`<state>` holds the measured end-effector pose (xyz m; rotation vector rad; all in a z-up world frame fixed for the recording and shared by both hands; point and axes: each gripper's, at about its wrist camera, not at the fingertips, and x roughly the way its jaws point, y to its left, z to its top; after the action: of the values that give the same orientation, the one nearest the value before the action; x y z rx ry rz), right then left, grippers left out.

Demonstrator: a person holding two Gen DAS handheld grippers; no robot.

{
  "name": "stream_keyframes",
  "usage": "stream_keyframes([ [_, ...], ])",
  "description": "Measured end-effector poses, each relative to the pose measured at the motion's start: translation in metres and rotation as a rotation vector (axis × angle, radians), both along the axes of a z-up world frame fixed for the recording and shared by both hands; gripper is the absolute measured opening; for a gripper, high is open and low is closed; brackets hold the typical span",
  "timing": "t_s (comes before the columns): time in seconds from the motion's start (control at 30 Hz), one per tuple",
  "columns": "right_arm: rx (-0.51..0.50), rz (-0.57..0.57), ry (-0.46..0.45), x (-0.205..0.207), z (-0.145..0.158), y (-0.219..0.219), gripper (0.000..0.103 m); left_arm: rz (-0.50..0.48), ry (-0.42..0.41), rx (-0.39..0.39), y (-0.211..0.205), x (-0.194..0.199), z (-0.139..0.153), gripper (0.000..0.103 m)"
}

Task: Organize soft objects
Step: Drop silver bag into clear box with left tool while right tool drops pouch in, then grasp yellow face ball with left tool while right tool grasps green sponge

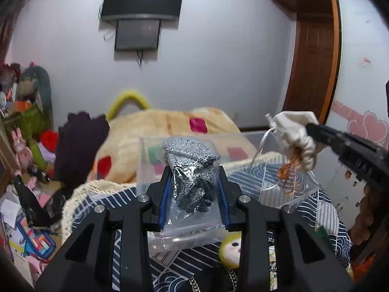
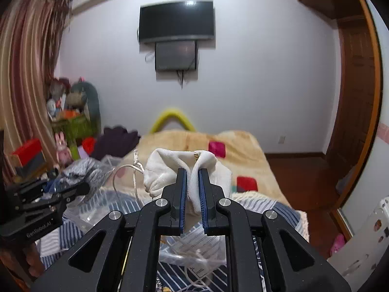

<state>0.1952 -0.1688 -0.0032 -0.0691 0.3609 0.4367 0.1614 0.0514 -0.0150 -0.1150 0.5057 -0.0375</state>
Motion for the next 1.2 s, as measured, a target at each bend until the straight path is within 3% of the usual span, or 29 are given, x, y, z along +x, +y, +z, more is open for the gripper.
stream_keyframes([
  [0.17, -0.089, 0.021, 0.105, 0.021, -0.027, 0.019, 0.009, -0.016, 0.090, 0.013, -0.001, 0.025, -0.015, 0.034],
  [0.4, -0.176, 0.050, 0.221, 0.036, -0.052, 0.031, 0.012, -0.023, 0.133, -0.005, -0.001, 0.035, -0.025, 0.036],
  [0.53, -0.183, 0.070, 0.252, 0.038, -0.052, 0.028, 0.022, -0.024, 0.143, -0.014, 0.000, 0.034, -0.025, 0.042],
  [0.6, -0.180, 0.074, 0.247, 0.035, -0.050, 0.025, 0.026, -0.020, 0.127, -0.010, -0.001, 0.030, -0.022, 0.050],
  [0.73, -0.160, 0.079, 0.223, 0.029, -0.042, 0.019, 0.030, -0.019, 0.092, 0.022, -0.007, 0.019, -0.010, 0.053],
  [0.83, -0.131, 0.080, 0.201, 0.023, -0.032, 0.015, 0.039, -0.029, 0.063, 0.032, -0.012, 0.007, 0.000, 0.058],
  [1.1, -0.095, 0.062, 0.095, -0.007, -0.009, -0.003, 0.061, -0.012, -0.011, 0.074, -0.024, -0.029, 0.016, 0.093],
  [1.2, -0.086, 0.057, 0.074, -0.022, -0.009, -0.016, 0.066, -0.011, -0.018, 0.090, -0.030, -0.041, 0.013, 0.097],
])
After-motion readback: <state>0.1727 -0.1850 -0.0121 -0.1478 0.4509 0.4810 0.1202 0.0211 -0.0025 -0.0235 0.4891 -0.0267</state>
